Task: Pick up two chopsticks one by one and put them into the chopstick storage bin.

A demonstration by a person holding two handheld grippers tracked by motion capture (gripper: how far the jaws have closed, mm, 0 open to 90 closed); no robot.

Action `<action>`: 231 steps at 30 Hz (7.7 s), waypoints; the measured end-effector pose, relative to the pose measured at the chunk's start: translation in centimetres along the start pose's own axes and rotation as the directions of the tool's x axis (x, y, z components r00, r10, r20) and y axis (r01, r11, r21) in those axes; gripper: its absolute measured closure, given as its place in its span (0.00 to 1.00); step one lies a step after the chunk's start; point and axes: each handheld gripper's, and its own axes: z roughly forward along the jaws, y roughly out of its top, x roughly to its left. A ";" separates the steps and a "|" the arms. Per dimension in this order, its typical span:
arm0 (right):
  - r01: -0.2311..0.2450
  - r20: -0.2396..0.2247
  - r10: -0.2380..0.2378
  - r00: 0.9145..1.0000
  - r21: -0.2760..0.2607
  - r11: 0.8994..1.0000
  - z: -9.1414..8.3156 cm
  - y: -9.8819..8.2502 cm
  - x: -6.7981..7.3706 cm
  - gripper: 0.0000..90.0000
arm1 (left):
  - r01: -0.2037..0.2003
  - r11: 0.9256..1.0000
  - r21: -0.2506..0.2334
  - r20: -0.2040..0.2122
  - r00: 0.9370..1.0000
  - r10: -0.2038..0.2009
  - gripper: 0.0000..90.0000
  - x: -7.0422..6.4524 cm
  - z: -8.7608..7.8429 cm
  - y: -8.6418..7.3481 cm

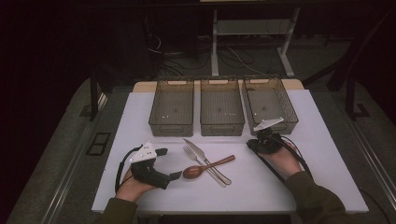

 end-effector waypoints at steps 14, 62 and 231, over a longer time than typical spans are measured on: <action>0.033 -0.020 -0.033 0.999 0.002 0.999 0.5 0.5 1.3 0.83 | 0.001 1.000 0.001 -0.001 1.000 -0.001 0.00 0.0 0.0 0.0; -0.024 -0.079 0.026 0.997 0.033 0.999 -10.0 -10.7 0.7 0.87 | 0.003 1.000 0.014 -0.014 1.000 -0.003 0.00 0.1 0.1 -0.3; 0.053 -0.156 -0.105 0.982 -0.306 0.951 -7.4 7.5 1.3 0.94 | 0.006 1.000 0.002 0.021 1.000 -0.006 0.00 0.2 1.4 -0.4</action>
